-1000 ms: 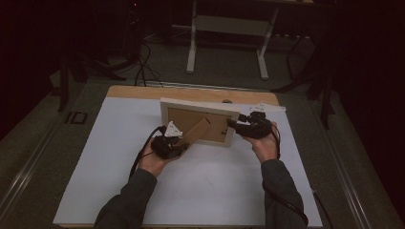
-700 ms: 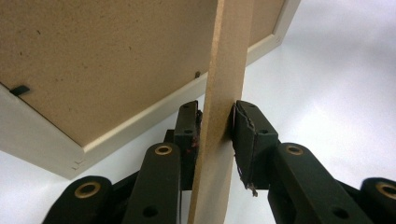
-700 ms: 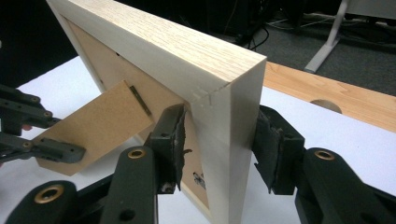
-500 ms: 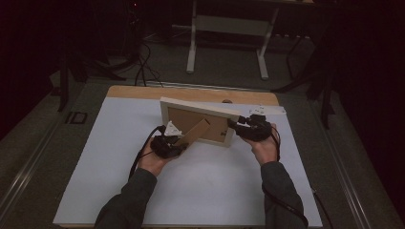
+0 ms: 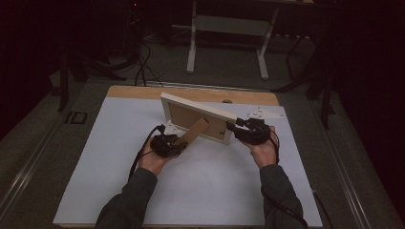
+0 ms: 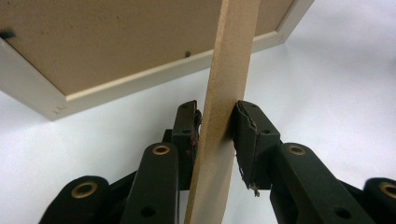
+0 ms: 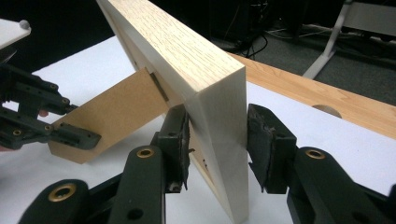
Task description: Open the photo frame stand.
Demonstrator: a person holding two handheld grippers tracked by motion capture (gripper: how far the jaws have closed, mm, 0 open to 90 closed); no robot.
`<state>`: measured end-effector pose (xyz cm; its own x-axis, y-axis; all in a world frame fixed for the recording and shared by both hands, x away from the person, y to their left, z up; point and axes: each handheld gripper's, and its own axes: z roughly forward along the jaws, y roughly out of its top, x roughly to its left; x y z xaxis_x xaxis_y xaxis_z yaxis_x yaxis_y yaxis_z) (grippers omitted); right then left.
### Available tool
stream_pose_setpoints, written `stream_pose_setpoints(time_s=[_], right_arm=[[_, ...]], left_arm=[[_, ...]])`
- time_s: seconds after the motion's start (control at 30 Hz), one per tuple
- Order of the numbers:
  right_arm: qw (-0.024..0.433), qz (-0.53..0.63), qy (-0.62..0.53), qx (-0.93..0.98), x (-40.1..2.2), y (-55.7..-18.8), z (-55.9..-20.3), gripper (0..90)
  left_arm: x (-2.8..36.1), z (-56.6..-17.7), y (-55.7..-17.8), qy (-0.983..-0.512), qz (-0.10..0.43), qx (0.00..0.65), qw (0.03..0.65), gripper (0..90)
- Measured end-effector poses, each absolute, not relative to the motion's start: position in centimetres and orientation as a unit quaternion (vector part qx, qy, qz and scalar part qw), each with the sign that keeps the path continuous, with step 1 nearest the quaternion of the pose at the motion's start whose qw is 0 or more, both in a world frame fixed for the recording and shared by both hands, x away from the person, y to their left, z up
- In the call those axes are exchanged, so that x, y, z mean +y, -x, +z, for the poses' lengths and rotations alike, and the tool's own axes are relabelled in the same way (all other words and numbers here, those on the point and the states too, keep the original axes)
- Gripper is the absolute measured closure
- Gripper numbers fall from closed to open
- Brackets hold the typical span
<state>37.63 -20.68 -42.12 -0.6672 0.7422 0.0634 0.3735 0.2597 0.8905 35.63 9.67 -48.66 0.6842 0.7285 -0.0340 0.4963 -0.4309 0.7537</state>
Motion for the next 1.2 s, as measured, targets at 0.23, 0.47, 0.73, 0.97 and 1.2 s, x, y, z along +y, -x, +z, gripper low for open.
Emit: stream_pose_setpoints(time_s=[0.23, 0.47, 0.73, 0.97, 1.2], right_arm=[[0.197, 0.486, -0.353, 0.775, -20.4, -37.1, -42.2, 60.2], [0.206, 0.475, -0.338, 0.786, -19.9, -36.5, -42.1, 60.7], [0.211, 0.469, -0.325, 0.793, -19.5, -36.0, -42.2, 60.4], [0.209, 0.466, -0.318, 0.799, -19.3, -35.7, -42.3, 60.0], [0.203, 0.470, -0.314, 0.800, -19.3, -35.6, -42.5, 59.4]], left_arm=[[9.8, -49.0, -35.7, -0.834, 0.150, 0.365, 0.384, 70.9], [9.9, -49.4, -35.7, -0.835, 0.152, 0.365, 0.383, 70.1], [9.9, -49.9, -35.5, -0.834, 0.146, 0.367, 0.385, 70.3], [9.9, -50.1, -35.1, -0.836, 0.144, 0.366, 0.383, 70.6], [10.0, -50.4, -34.9, -0.837, 0.140, 0.366, 0.381, 70.6]])
